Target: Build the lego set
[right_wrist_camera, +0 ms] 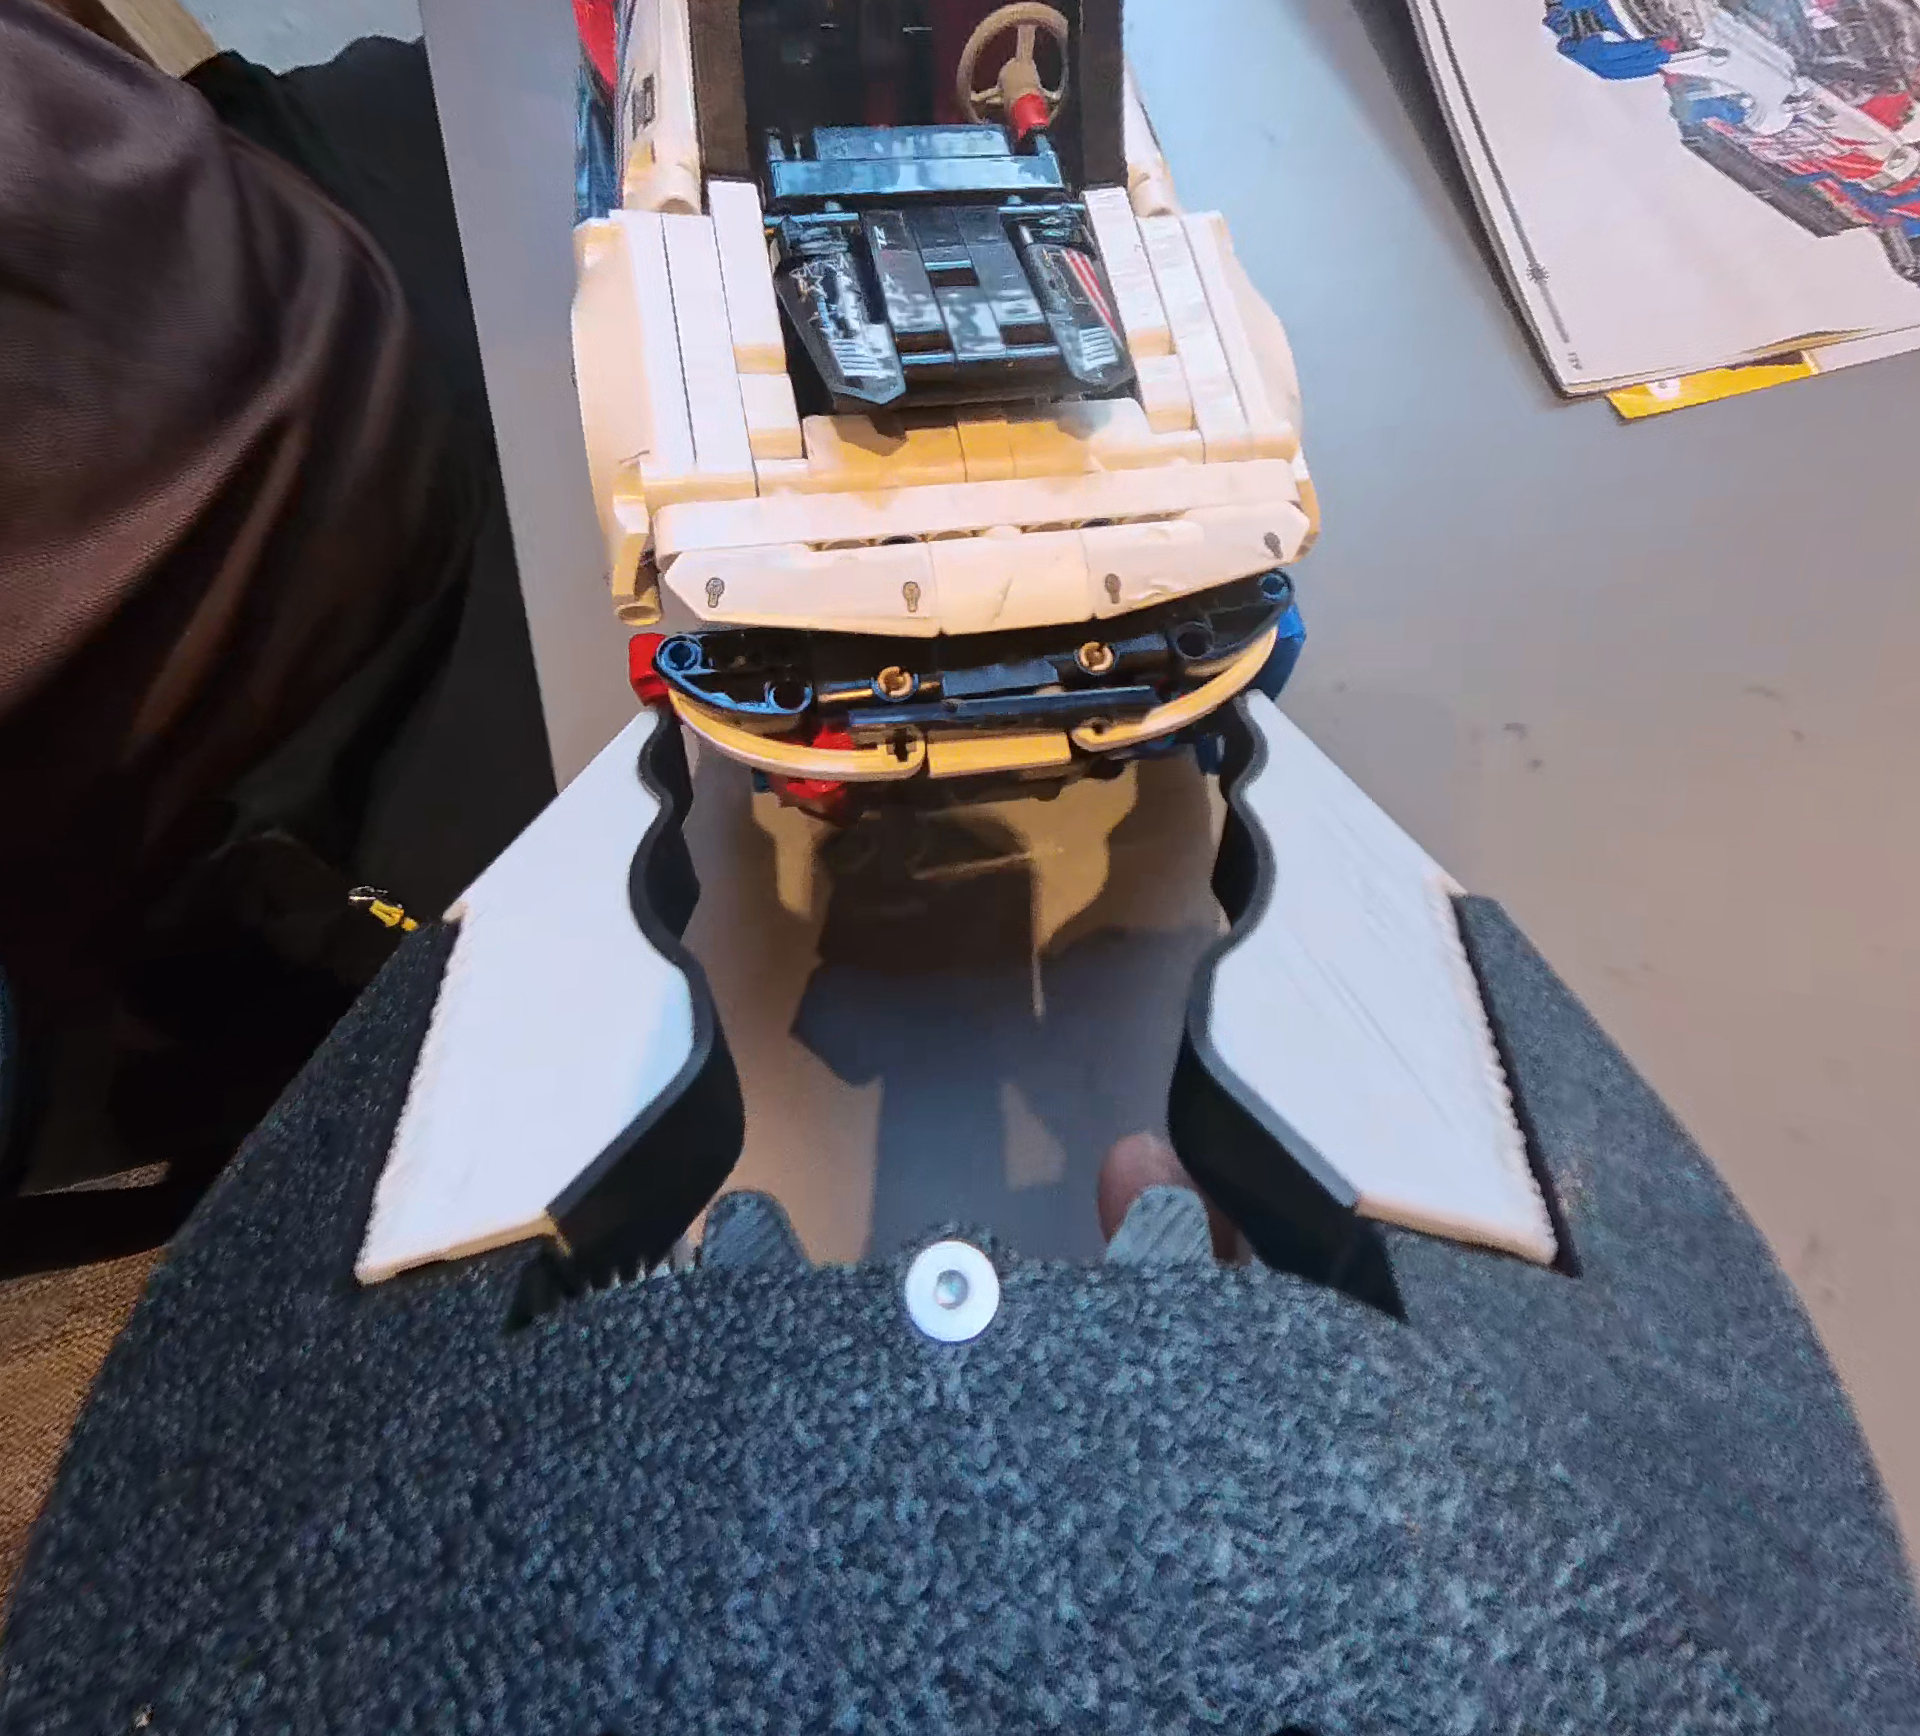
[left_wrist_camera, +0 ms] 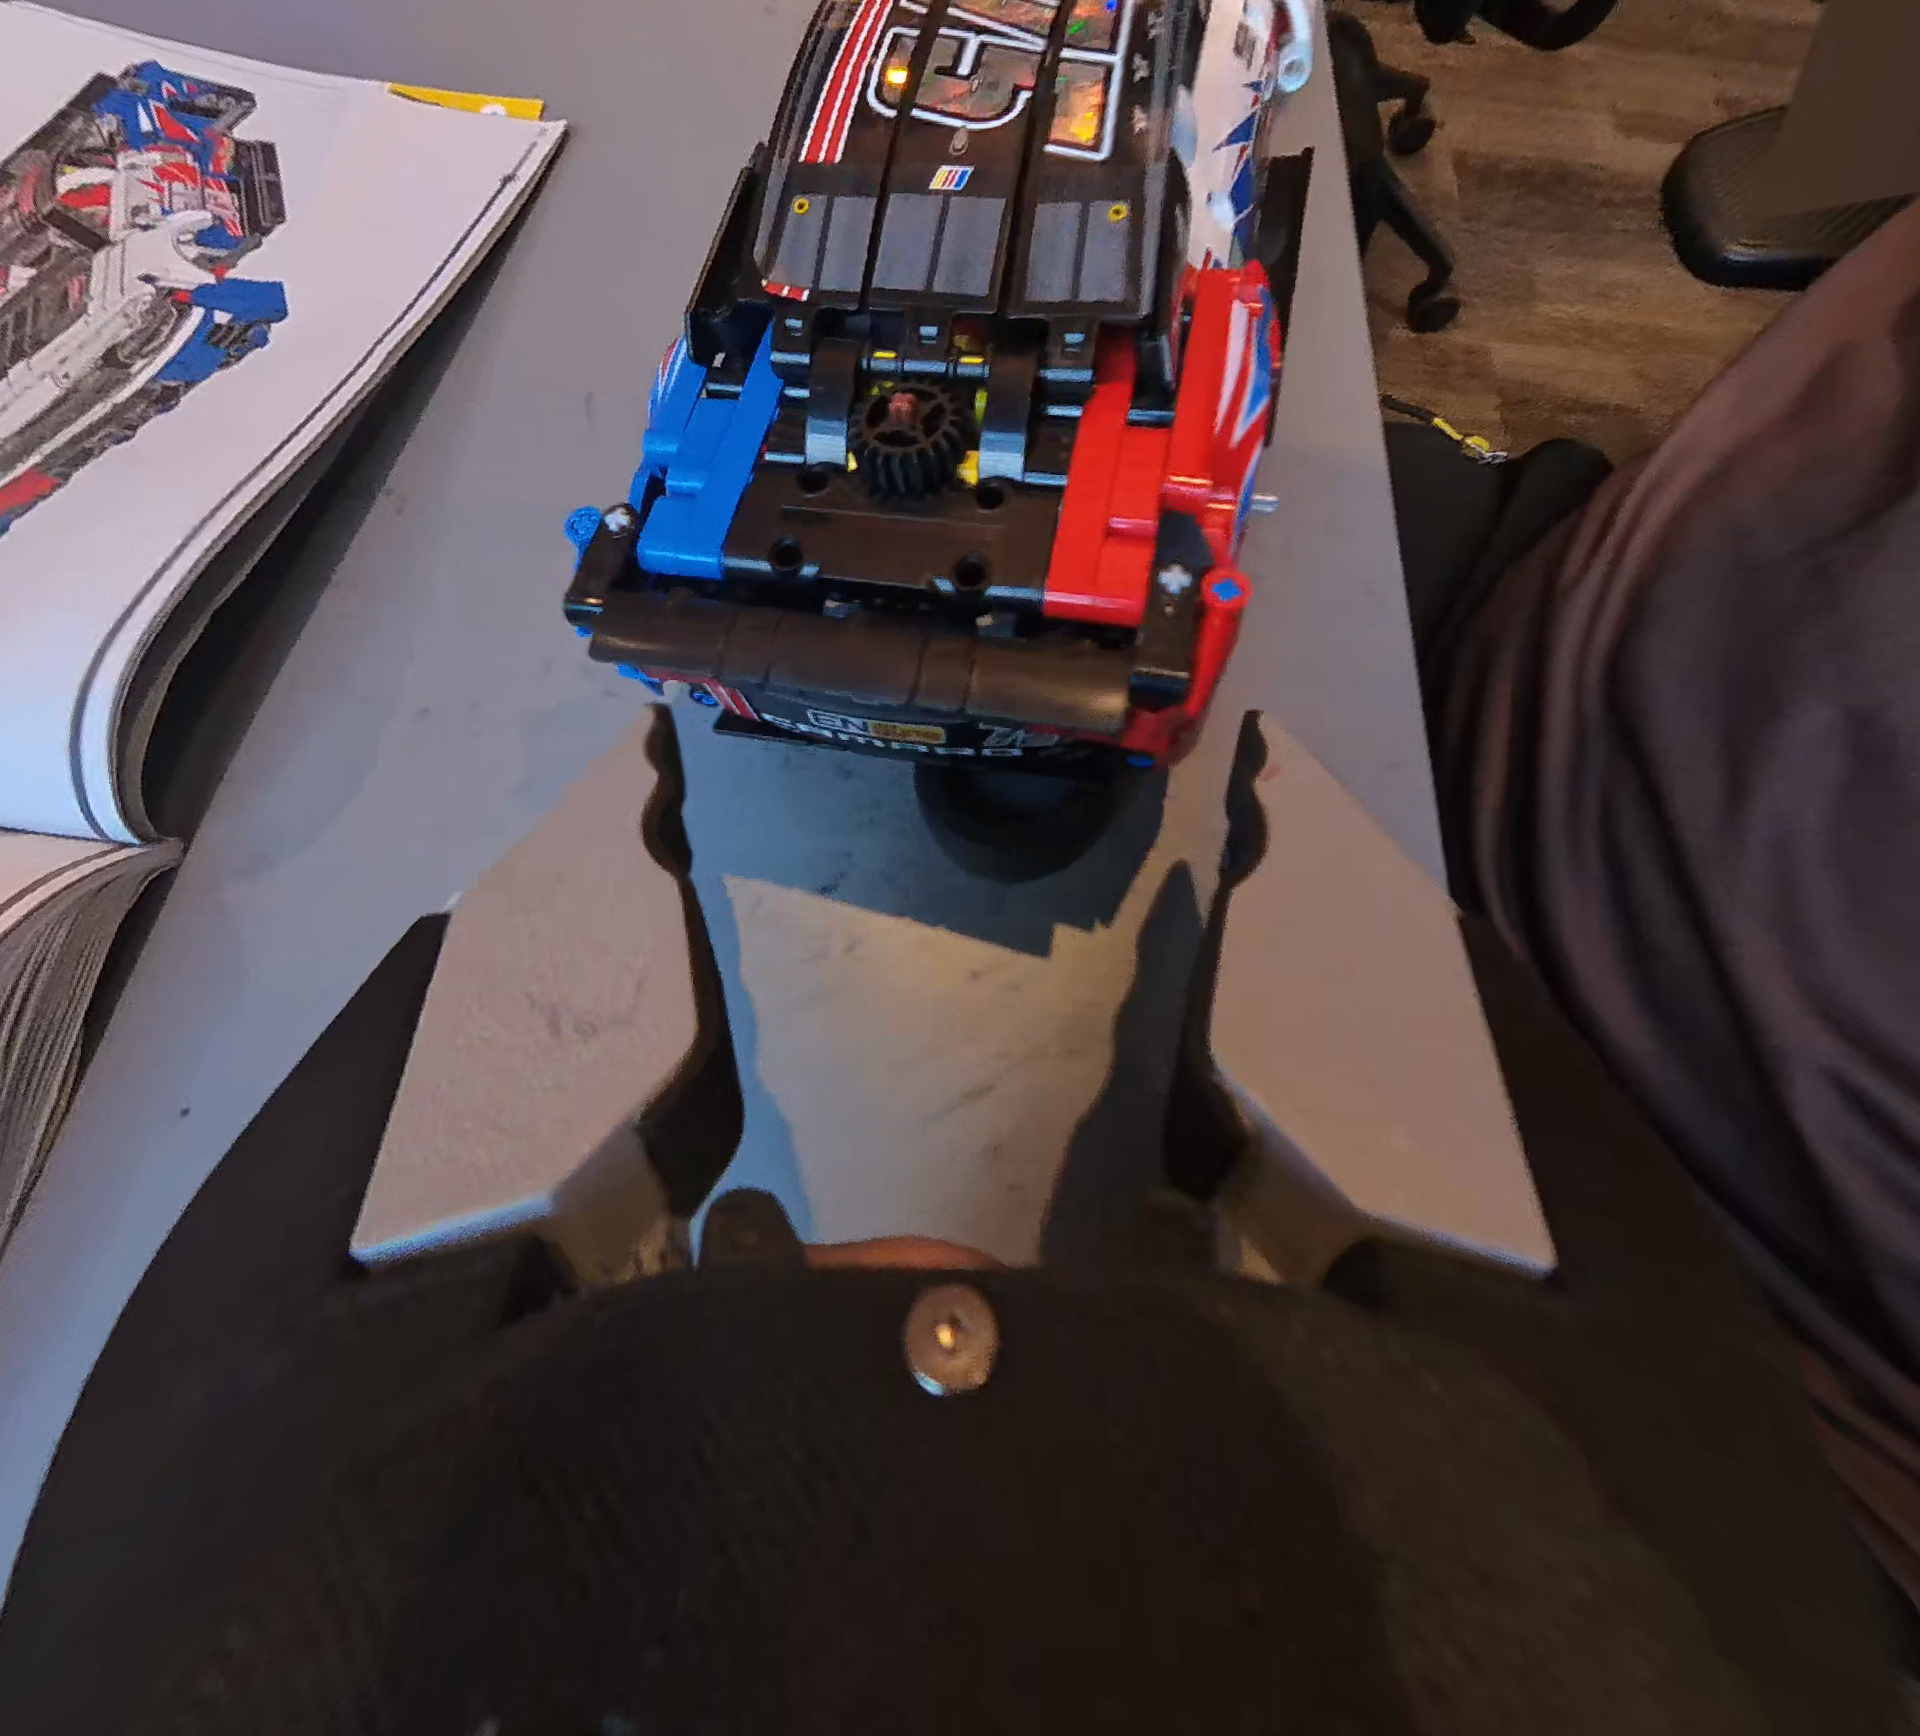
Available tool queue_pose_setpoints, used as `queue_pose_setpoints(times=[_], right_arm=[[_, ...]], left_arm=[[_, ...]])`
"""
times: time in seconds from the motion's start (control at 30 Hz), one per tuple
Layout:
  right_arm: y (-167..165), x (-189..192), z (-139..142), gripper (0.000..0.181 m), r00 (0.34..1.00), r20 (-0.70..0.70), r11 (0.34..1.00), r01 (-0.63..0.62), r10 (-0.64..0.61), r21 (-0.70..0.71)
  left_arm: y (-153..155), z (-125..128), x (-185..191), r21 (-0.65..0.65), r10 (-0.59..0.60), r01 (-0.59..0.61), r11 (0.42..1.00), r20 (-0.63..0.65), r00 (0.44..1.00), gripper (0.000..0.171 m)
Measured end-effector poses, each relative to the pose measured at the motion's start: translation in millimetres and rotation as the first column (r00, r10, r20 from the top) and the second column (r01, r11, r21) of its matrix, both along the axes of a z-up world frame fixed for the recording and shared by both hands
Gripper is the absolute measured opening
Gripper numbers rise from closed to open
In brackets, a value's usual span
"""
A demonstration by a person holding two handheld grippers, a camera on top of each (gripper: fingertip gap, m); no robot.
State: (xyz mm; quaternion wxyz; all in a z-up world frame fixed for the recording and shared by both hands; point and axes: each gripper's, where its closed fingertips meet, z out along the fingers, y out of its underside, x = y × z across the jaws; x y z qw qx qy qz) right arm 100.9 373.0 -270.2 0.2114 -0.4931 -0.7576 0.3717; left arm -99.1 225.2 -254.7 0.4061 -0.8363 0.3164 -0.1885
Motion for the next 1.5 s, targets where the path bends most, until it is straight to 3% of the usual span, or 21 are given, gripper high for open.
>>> queue_pose_setpoints(times=[0.27, 0.43, 0.53, 0.63, 0.73, 0.8, 0.87, 1.07, 1.27, 1.33, 1.4, 1.5], right_arm=[[5, 13, 5, 0.098, 0.999, 0.034, 0.996, 0.030, -0.027, -0.079], [2, 8, 11, 0.093, 0.998, 0.004, 0.990, 0.057, -0.057, -0.126], [7, 12, 11, 0.093, 0.993, 0.039, 0.986, 0.116, -0.112, -0.116], [3, 22, 25, 0.089, 0.979, -0.018, 0.968, 0.196, -0.201, -0.159], [0, 21, 23, 0.107, 0.953, -0.032, 0.952, 0.299, -0.302, -0.068], [-2, 13, 20, 0.108, 0.942, -0.046, 0.943, 0.333, -0.334, -0.010], [-6, 6, 14, 0.108, 0.942, -0.017, 0.942, 0.336, -0.336, -0.003], [-5, -8, 10, 0.107, 0.941, 0.036, 0.940, 0.338, -0.337, -0.045], [-6, -16, 5, 0.114, 0.909, 0.074, 0.912, 0.411, -0.410, 0.007], [-11, -14, 0, 0.127, 0.923, 0.074, 0.925, 0.373, -0.378, 0.068], [-11, -4, -3, 0.118, 0.944, 0.062, 0.940, 0.314, -0.324, 0.135], [-11, 13, 10, 0.108, 0.973, 0.024, 0.972, 0.230, -0.231, 0.044]], left_arm=[[5, -2, -8, -0.055, -0.033, 0.032, 0.998, -0.018, 0.999, 0.110], [12, 1, -2, -0.093, -0.029, 0.034, 0.995, 0.058, 0.998, 0.116], [9, -1, -4, -0.100, -0.030, 0.031, 0.994, 0.012, 0.999, 0.116], [9, 12, -16, -0.048, 0.012, -0.011, 0.999, 0.022, 1.000, 0.117], [19, 15, -25, -0.045, 0.021, -0.020, 0.999, 0.014, 1.000, 0.125], [28, 4, -29, -0.095, 0.003, -0.004, 0.996, -0.012, 1.000, 0.136], [31, -2, -24, -0.152, -0.037, 0.043, 0.988, 0.042, 0.998, 0.144], [24, -11, 2, -0.186, -0.155, 0.164, 0.969, 0.061, 0.986, 0.135], [25, -13, 12, -0.143, -0.157, 0.158, 0.977, 0.019, 0.987, 0.136], [24, -15, 9, -0.126, -0.144, 0.143, 0.982, -0.003, 0.990, 0.136], [20, -17, 2, -0.132, -0.119, 0.116, 0.985, -0.020, 0.993, 0.134], [11, -16, -6, -0.117, -0.085, 0.084, 0.990, -0.009, 0.996, 0.132]])
